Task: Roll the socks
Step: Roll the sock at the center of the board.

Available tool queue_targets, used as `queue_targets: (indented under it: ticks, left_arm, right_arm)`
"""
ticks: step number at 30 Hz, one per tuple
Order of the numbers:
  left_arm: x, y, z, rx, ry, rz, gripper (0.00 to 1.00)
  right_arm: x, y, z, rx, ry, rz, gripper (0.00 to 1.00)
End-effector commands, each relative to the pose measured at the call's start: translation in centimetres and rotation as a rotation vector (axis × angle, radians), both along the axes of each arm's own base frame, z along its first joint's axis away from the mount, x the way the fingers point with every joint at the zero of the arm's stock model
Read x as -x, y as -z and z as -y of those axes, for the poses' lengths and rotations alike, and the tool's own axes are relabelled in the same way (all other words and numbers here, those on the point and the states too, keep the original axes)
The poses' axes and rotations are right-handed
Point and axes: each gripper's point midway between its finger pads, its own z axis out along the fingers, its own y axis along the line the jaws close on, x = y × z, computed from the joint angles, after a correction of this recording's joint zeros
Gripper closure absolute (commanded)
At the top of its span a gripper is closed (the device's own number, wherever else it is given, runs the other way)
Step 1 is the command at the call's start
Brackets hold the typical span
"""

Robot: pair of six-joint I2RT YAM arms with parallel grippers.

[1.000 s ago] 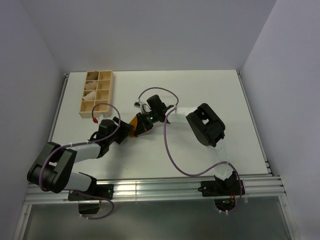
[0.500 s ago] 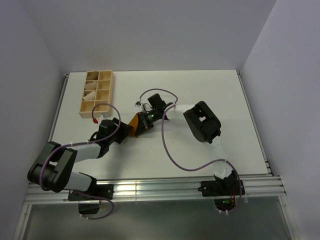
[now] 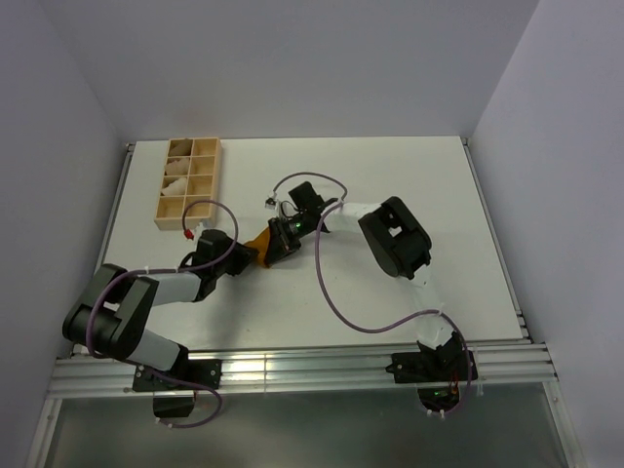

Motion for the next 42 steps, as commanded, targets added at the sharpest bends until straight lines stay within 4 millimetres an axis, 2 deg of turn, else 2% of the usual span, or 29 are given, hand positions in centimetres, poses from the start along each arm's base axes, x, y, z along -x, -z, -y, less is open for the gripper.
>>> queue_targets:
  ticks: [1, 2, 3, 4, 5, 6, 7, 8, 9, 10, 11, 12, 13, 14, 15, 16, 17, 19, 20, 26, 31, 42]
  left_arm:
    - [0.9, 1.9, -0.6, -0.051, -0.003, -0.086, 0.87]
    - [0.8, 1.9, -0.6, -0.051, -0.002, -0.089, 0.87]
    - [0.9, 1.9, -0.5, -0.052, 0.002, -0.094, 0.87]
    - [0.9, 1.9, -0.5, -0.052, 0.003, -0.096, 0.88]
    - [0.8, 1.8, -0.4, -0.049, 0.009, -0.095, 0.88]
    - [0.8, 1.9, -0.3, -0.050, 0.010, -0.101, 0.88]
    - [0.8, 1.8, -0.3, -0.051, 0.012, -0.101, 0.88]
    - [0.8, 1.8, -0.3, -0.050, 0.013, -0.102, 0.88]
    - [0.8, 1.9, -0.2, -0.049, 0.015, -0.107, 0.88]
    - [0.8, 1.9, -0.2, -0.050, 0.015, -0.108, 0.88]
    - [0.8, 1.9, -0.2, -0.050, 0.016, -0.106, 0.88]
    - [0.9, 2.1, -0.2, -0.054, 0.016, -0.115, 0.89]
    - [0.9, 2.0, 0.0, -0.044, 0.028, -0.117, 0.88]
    - [1.0, 2.0, 0.1, -0.045, 0.032, -0.120, 0.89]
    - [0.9, 2.0, 0.2, -0.043, 0.036, -0.122, 0.89]
    - [0.9, 1.9, 0.3, -0.042, 0.041, -0.120, 0.89]
    - [0.9, 1.9, 0.3, -0.041, 0.043, -0.121, 0.89]
    - [1.0, 1.9, 0.3, -0.040, 0.047, -0.123, 0.89]
    - [0.9, 1.8, 0.3, -0.039, 0.047, -0.122, 0.89]
    - [1.0, 1.8, 0.7, -0.030, 0.062, -0.129, 0.89]
    - [1.2, 1.9, 0.9, -0.020, 0.073, -0.138, 0.89]
    - [1.3, 1.9, 1.1, -0.013, 0.083, -0.140, 0.89]
  right_arm:
    - [-0.5, -0.3, 1.6, 0.082, 0.047, 0.112, 0.69]
    - [-0.6, 0.3, 2.5, 0.126, 0.080, 0.148, 0.63]
    - [-1.1, -1.9, 2.4, 0.101, 0.094, 0.230, 0.56]
    - [-1.5, -2.4, 2.8, 0.117, 0.117, 0.278, 0.53]
    - [-1.9, -1.8, 3.9, 0.177, 0.159, 0.329, 0.50]
    - [-2.3, -4.0, 3.8, 0.158, 0.174, 0.430, 0.44]
    - [-2.4, -4.6, 4.1, 0.170, 0.195, 0.481, 0.41]
    - [-2.0, -4.2, 4.7, 0.200, 0.208, 0.518, 0.39]
    - [-3.4, -4.7, 5.4, 0.246, 0.257, 0.630, 0.34]
    - [-2.9, -6.3, 5.0, 0.238, 0.260, 0.708, 0.32]
    - [-2.5, -5.9, 5.5, 0.276, 0.264, 0.752, 0.30]
    - [-3.6, -7.0, 5.8, 0.308, 0.299, 0.866, 0.28]
    - [-2.7, -7.3, 4.9, 0.315, 0.293, 0.917, 0.26]
    - [-2.2, -6.9, 4.9, 0.330, 0.260, 0.967, 0.25]
    - [-2.4, -7.7, 4.5, 0.330, 0.262, 1.047, 0.24]
    - [-2.0, -7.3, 4.6, 0.374, 0.272, 1.101, 0.23]
    - [-2.1, -8.0, 3.9, 0.359, 0.266, 1.170, 0.21]
    - [-2.1, -7.9, 3.8, 0.397, 0.269, 1.229, 0.20]
    - [-1.4, -7.9, 3.1, 0.390, 0.247, 1.255, 0.20]
    - [-0.7, -8.1, 1.0, 0.406, 0.202, 1.380, 0.18]
    - [-0.1, -6.7, -0.4, 0.416, 0.148, 1.411, 0.18]
    - [0.4, -3.9, -1.5, 0.429, 0.089, 1.428, 0.21]
